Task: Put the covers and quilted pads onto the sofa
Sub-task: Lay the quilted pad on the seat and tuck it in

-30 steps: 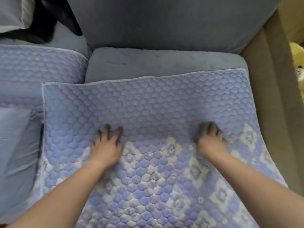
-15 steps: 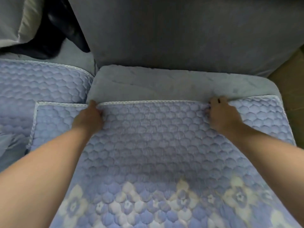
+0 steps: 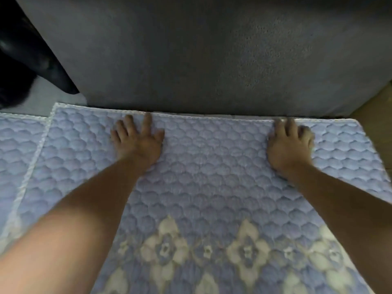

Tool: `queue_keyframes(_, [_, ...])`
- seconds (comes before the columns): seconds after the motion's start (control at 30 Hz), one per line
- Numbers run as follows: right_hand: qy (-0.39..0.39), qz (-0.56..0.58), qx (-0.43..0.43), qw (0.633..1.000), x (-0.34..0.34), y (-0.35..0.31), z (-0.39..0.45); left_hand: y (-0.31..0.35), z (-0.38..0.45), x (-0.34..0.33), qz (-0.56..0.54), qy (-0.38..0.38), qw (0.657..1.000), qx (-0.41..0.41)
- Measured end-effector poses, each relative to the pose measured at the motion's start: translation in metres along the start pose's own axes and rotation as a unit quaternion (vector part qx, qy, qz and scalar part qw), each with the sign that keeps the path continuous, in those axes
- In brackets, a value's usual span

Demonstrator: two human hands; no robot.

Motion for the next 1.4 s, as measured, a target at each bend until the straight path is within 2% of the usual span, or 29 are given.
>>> queue_keyframes(0.07, [0.06,0.004,0.014,0.998,-0.011,0.0,-0.005,0.004,-0.001,-0.007,0.01,0.029,0.999,-0.017])
queue_keyframes(0.2, [0.102,-0.029,0.064,0.992,-0.007,-0.004,0.011,0.008,0.026,0.004,0.056,-0.006,0.998,-0.018])
queue_keyframes(0.37, [0.167,0.014,0.074,0.983,-0.009,-0.011,0.023,0.015,0.038,-0.001,0.042,0.077,0.992,-0.089])
queue_keyframes(0.47, [0.191,-0.005,0.048,0.98,-0.001,-0.019,0.02,0.023,0.029,0.004,0.09,0.124,0.982,-0.111])
queue_keyframes(0.53, [0.173,-0.025,0.013,0.985,0.011,-0.02,0.014,0.029,0.021,0.017,0.142,0.129,0.975,-0.115])
queue_keyframes(0.63, [0.045,-0.014,-0.067,0.997,0.028,-0.011,0.014,0.027,0.014,0.032,0.11,0.041,0.993,-0.027])
queue_keyframes(0.67, [0.025,0.011,-0.079,0.996,0.036,-0.011,0.015,0.027,0.014,0.038,0.085,0.026,0.996,-0.003])
queue_keyframes(0.7, [0.033,0.052,-0.091,0.994,0.047,-0.012,0.018,0.028,0.017,0.046,0.042,0.03,0.999,0.017])
queue_keyframes(0.8, [0.124,0.16,-0.113,0.973,0.075,-0.017,0.043,0.033,0.049,0.056,-0.089,0.07,0.993,0.029])
queue_keyframes(0.87, [0.128,0.191,-0.086,0.969,0.064,-0.021,0.051,0.035,0.058,0.043,-0.136,0.045,0.99,0.016])
queue_keyframes(0.93, [0.109,0.148,-0.007,0.983,0.03,-0.021,0.036,0.031,0.048,0.01,-0.099,0.033,0.993,-0.048])
queue_keyframes(1.0, [0.11,0.088,0.058,0.988,0.002,-0.019,0.014,0.024,0.034,-0.011,-0.045,0.091,0.989,-0.111])
queue_keyframes(1.07, [0.127,0.109,0.052,0.985,-0.006,-0.016,0.014,0.021,0.033,-0.014,-0.041,0.126,0.983,-0.125])
queue_keyframes(1.2, [0.151,0.138,0.036,0.978,0.002,-0.019,0.02,0.026,0.039,-0.006,-0.049,0.127,0.983,-0.124])
queue_keyframes(1.4, [0.185,0.148,0.034,0.971,-0.009,-0.018,0.028,0.028,0.047,-0.009,0.007,0.139,0.983,-0.119])
Point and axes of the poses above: each hand's wrist, its own z-axis towards the middle knuckle, its own x-axis out of the back of the hand, y = z × x, the point moved 2 cm from there along z, towards the middle knuckle
